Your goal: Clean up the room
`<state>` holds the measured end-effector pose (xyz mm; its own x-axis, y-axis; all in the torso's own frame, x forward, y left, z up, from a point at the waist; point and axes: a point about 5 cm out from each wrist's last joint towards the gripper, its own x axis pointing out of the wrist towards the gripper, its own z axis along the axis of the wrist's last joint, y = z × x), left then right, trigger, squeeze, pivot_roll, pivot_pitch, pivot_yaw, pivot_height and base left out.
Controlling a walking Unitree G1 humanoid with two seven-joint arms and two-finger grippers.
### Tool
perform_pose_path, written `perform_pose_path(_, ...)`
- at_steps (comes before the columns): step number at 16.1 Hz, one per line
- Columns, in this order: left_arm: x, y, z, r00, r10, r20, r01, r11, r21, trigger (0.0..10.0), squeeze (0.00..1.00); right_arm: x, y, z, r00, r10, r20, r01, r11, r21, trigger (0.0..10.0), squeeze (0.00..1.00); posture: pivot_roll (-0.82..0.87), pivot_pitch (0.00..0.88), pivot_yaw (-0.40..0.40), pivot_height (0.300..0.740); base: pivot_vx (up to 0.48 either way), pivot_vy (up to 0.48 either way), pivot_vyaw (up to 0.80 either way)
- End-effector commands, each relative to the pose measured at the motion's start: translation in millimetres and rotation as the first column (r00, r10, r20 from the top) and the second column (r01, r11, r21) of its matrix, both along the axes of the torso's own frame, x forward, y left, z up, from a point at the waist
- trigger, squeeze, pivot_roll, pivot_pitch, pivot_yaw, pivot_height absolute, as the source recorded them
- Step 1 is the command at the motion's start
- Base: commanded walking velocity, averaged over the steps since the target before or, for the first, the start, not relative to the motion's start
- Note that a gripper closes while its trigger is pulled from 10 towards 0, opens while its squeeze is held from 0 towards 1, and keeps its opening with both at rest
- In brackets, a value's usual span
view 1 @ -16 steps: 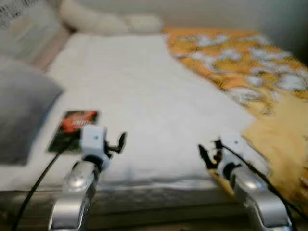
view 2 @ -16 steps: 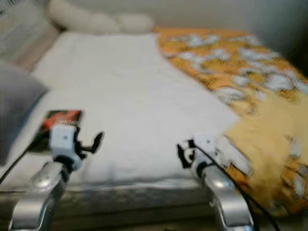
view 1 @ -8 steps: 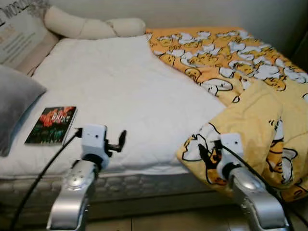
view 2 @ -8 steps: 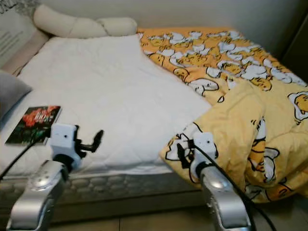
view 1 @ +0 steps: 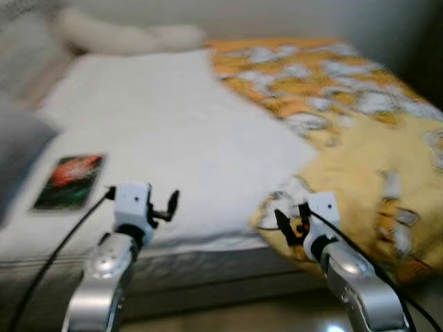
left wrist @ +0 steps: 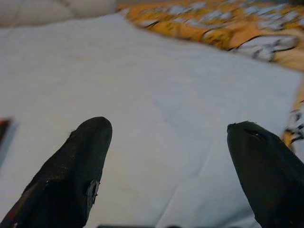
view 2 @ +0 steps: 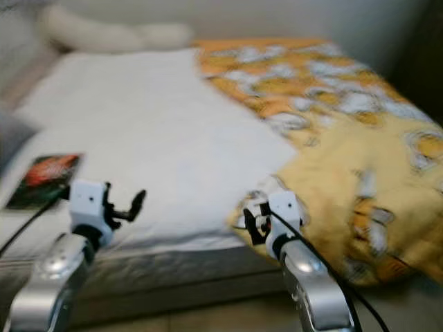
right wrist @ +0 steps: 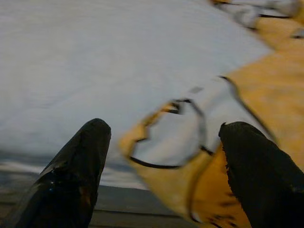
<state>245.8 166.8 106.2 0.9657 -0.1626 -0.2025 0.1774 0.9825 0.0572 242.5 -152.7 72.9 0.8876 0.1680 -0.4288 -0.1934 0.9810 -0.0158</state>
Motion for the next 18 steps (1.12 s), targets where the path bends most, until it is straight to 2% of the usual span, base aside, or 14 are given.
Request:
perform_pose_path(1,-0.1,-8.5,2,1.0,-0.025,0.006,0.025,1.0,-0.019,10.0,0.0,3.3,-8.3,4,1.0,-0.016,0.01,0.017,1.0,-0.02,10.0,0.0,-0.04,0.0,-0.019,0.74,0.307,0.0,0.0)
perform_pose_path(9,3.9,-6.8,4,0.999,-0.049,0.005,0.049,0.999,0.006,10.0,0.0,5.6,-8.5,7,0.999,-0.008,0.033,0.008,1.0,-0.016,10.0,0.0,-0.06,0.0,0.01,0.74,0.295,0.0,0.0)
perform_pose_path(11,3.1,-4.3,5,0.999,-0.042,0.008,0.042,0.999,0.004,10.0,0.0,9.2,-8.5,3,1.0,0.001,0.017,-0.001,1.0,-0.02,10.0,0.0,-0.05,0.0,0.001,0.74,0.0,0.0,0.0)
perform_pose_path(12,2.1,-1.5,4,0.999,-0.044,0.006,0.044,0.999,0.014,10.0,0.0,12.4,-4.1,-2,0.998,0.044,-0.035,-0.043,0.999,0.013,10.0,0.0,-0.05,0.0,0.001,0.74,0.0,0.0,0.0)
perform_pose_path(13,2.5,-0.5,6,0.998,-0.067,0.004,0.067,0.998,-0.014,10.0,0.0,20.3,2.5,-10,0.989,0.111,-0.093,-0.112,0.994,-0.007,10.0,0.61,-0.05,0.0,0.001,0.74,0.0,0.0,0.0)
perform_pose_path(14,3.5,-1.6,7,0.996,-0.086,0.003,0.086,0.996,-0.015,10.0,0.0,25.2,3.3,-13,0.988,0.114,-0.1,-0.117,0.993,-0.027,10.0,1.0,-0.04,0.0,-0.002,0.74,0.0,0.0,0.0)
perform_pose_path(15,3.8,-2.0,7,0.996,-0.092,0.002,0.092,0.996,-0.01,10.0,0.0,26.6,3.2,-13,0.989,0.111,-0.1,-0.115,0.993,-0.029,10.0,1.0,-0.04,0.0,-0.002,0.74,0.0,0.0,0.0)
perform_pose_path(16,3.3,-4.5,7,0.988,-0.156,-0.009,0.156,0.988,0.01,10.0,0.0,40.3,8.1,-18,0.987,0.109,-0.119,-0.115,0.993,-0.041,10.0,1.0,-0.03,0.001,-0.006,0.74,0.0,0.0,0.0)
perform_pose_path(17,0.4,-4.5,7,0.976,-0.216,-0.036,0.217,0.975,0.04,10.0,0.0,61.5,14.5,-25,0.984,0.069,-0.165,-0.079,0.995,-0.056,10.0,1.0,-0.02,0.017,-0.01,0.74,0.0,0.0,0.0)
perform_pose_path(18,-1.0,-4.5,7,0.97,-0.238,-0.048,0.239,0.97,0.035,10.0,0.0,70.4,18.7,-28,0.979,0.052,-0.196,-0.062,0.997,-0.047,10.0,1.0,-0.02,0.034,-0.013,0.74,0.0,0.0,0.0)
